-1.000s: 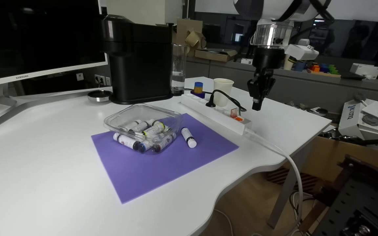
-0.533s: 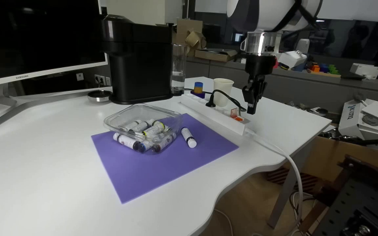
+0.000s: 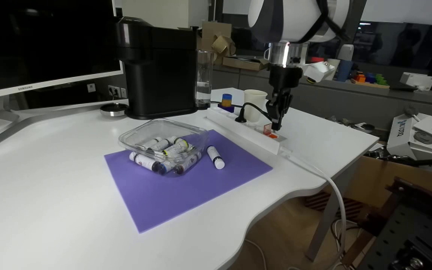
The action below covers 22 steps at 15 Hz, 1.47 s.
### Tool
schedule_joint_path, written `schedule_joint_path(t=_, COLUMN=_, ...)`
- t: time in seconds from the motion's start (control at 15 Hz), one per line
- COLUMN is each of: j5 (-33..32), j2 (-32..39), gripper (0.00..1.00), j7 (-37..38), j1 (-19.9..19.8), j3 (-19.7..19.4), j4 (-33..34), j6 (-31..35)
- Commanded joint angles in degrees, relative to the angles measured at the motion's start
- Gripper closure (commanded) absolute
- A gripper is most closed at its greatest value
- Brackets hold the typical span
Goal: Switch on the left most switch
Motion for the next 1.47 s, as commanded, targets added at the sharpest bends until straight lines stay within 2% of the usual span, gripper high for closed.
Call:
schedule_joint_path(t=0.0, j5=-0.08, j2=2.00, gripper=1.00, j7=1.02, j1=-1.51, j3=1.88, j4=2.88, j6=0.18)
schedule_joint_path(t=0.8, j5=6.20, j2=2.73, gripper=1.00, j7=2.98, j1=-4.47, j3=5.01, j4=2.69, j6=1.15)
schedule_joint_path(t=1.4, j5=4.96, j2=0.03, gripper=1.00, j7=9.77, j1=-2.68, j3=3.89, j4=-0.53, j6=3.50)
